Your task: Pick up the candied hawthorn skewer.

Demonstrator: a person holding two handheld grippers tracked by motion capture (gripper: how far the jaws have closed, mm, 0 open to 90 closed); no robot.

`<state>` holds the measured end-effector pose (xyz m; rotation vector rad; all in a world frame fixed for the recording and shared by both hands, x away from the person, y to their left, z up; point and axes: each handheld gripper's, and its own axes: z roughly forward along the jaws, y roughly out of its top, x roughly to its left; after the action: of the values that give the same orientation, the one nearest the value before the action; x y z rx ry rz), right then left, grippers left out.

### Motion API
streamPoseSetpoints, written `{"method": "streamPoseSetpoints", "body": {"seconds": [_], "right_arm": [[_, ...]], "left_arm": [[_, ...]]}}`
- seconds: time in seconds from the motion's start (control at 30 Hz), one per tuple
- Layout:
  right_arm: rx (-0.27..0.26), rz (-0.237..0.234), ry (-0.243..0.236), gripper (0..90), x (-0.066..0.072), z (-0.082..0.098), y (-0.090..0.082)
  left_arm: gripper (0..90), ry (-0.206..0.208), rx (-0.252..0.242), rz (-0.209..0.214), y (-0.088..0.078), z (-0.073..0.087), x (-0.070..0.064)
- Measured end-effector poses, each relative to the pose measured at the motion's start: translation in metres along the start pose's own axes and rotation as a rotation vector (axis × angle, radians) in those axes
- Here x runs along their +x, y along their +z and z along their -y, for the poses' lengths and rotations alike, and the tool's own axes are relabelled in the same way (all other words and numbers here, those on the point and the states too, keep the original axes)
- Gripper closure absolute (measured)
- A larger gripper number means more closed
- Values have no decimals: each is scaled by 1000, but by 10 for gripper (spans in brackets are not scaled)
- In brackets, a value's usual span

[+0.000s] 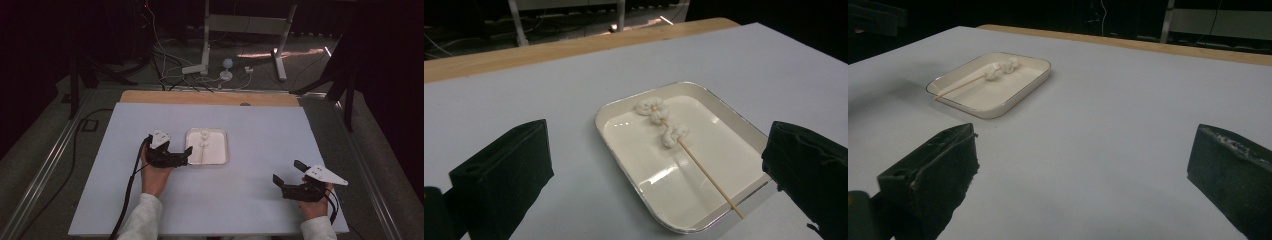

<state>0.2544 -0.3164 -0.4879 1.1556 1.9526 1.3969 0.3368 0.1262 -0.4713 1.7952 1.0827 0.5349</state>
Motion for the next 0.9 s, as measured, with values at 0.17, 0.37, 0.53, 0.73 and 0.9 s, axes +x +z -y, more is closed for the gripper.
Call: {"method": "streamPoseSetpoints", "body": {"seconds": [0.17,0.37,0.53,0.73,0.9], "right_arm": [[4,0,-3,0,0,0,0],[4,-1,-5,0,0,0,0],[5,-1,-5,0,0,0,1],[6,-2,-5,0,0,0,1],[6,-2,-6,0,0,0,1]], "left_arm": [[2,1,26,6,11,2,-5],[2,9,62,13,25,4,-13],[2,4,78,18,33,6,-17],[10,9,118,28,46,9,-25],[38,4,163,40,55,10,-30]]}}
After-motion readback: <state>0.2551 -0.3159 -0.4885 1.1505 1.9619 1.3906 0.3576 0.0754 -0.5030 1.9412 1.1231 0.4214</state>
